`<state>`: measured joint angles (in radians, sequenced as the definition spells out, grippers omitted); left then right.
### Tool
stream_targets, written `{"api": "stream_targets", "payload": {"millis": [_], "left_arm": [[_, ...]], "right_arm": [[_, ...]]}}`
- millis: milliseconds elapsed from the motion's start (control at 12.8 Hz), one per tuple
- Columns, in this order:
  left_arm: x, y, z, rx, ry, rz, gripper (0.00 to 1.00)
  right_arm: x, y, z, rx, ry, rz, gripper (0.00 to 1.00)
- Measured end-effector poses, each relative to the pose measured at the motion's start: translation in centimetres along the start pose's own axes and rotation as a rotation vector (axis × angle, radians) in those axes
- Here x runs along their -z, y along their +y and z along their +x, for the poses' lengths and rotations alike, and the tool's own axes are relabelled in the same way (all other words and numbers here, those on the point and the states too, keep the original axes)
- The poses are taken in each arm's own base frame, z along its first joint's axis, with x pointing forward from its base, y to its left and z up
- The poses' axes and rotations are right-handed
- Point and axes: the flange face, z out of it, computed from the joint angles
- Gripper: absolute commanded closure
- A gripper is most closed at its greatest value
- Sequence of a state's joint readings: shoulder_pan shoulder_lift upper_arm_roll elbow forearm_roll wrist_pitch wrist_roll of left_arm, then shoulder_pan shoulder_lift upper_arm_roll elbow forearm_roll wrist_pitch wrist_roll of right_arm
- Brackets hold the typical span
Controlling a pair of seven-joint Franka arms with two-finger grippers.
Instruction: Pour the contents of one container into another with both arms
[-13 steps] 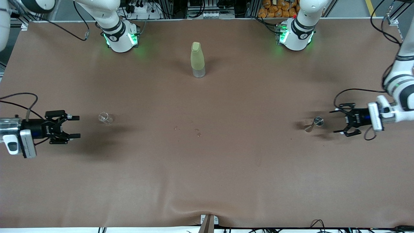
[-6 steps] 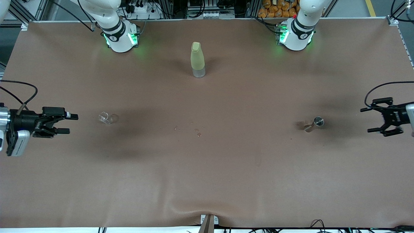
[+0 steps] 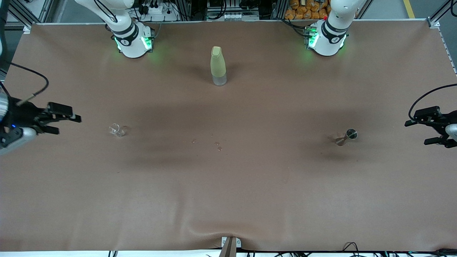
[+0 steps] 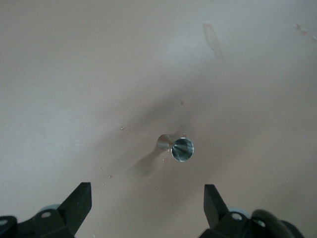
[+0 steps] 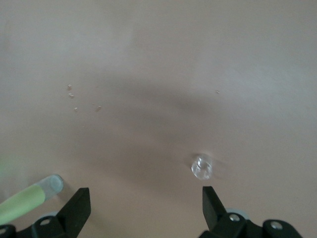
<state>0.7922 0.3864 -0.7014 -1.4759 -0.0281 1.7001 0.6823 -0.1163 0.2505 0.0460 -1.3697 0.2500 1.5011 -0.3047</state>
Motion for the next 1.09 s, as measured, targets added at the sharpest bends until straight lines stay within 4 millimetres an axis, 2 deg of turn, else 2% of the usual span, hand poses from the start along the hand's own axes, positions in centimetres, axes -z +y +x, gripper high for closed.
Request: {"api": "stream_targets", "payload": {"millis": [156,391,626,782,1095], "left_arm": [[-0.3,0.9,1.0,0.093,-0.038,0.050,0.00],[-1.0,2.6,2.5,0.153,-0.088,0.122,0.00],[-1.0,2.5,2.5,0.328,-0.090,0.160,0.00],[-0.8,2.3,2.4,0.371,-0.090,0.175,0.00],[0.7,2.1,2.5,0.546,-0.048,0.203,0.00]], "right_arm": [[1.6,-0.3,-1.8,-0.113,0.006,-0.054,0.00],[4.0,-0.6,-5.3,-0.182,0.014,-0.175,0.00],[6.5,1.1,-8.1,-0.293,0.039,-0.258,0.00],[7.1,1.2,-9.1,-0.313,0.029,-0.258,0.00],[6.6,1.3,-9.3,-0.325,0.020,-0.256,0.00]]}}
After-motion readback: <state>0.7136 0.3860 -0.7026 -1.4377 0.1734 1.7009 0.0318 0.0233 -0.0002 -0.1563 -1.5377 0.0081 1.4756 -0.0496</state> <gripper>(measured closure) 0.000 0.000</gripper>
